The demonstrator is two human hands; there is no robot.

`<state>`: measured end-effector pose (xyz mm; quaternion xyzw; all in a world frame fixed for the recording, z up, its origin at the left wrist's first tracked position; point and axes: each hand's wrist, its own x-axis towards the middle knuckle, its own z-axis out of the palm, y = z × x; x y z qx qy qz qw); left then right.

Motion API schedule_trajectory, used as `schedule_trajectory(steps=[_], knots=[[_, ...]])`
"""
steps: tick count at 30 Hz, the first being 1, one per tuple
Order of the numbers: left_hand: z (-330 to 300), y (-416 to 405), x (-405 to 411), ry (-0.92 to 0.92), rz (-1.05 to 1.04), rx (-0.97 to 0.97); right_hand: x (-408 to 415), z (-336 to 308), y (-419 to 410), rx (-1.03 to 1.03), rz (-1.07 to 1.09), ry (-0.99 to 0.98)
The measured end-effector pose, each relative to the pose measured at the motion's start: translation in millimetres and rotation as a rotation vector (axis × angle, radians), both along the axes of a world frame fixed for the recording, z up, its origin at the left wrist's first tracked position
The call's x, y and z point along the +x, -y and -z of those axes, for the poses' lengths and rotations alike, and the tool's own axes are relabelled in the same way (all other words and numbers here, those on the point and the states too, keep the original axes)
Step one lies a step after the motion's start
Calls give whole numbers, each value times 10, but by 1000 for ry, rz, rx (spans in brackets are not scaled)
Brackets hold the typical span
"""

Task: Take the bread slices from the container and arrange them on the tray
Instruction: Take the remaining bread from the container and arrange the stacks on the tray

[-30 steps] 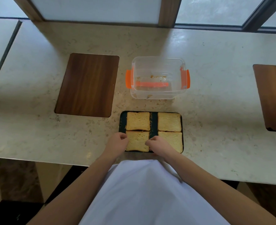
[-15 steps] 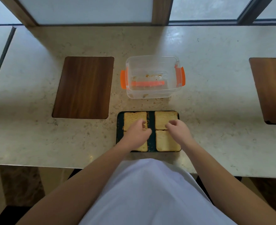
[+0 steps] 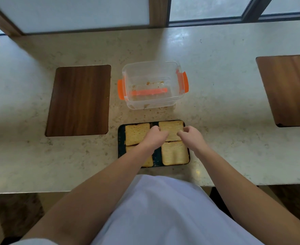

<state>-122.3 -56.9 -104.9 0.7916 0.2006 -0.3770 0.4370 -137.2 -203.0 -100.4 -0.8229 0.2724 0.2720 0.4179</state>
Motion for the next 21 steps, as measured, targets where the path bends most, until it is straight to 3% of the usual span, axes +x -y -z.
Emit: schedule_trajectory(steps=[21], knots=[[-68,-228,-73,-25,-56,-34,-130,-4,102,44,18,31]])
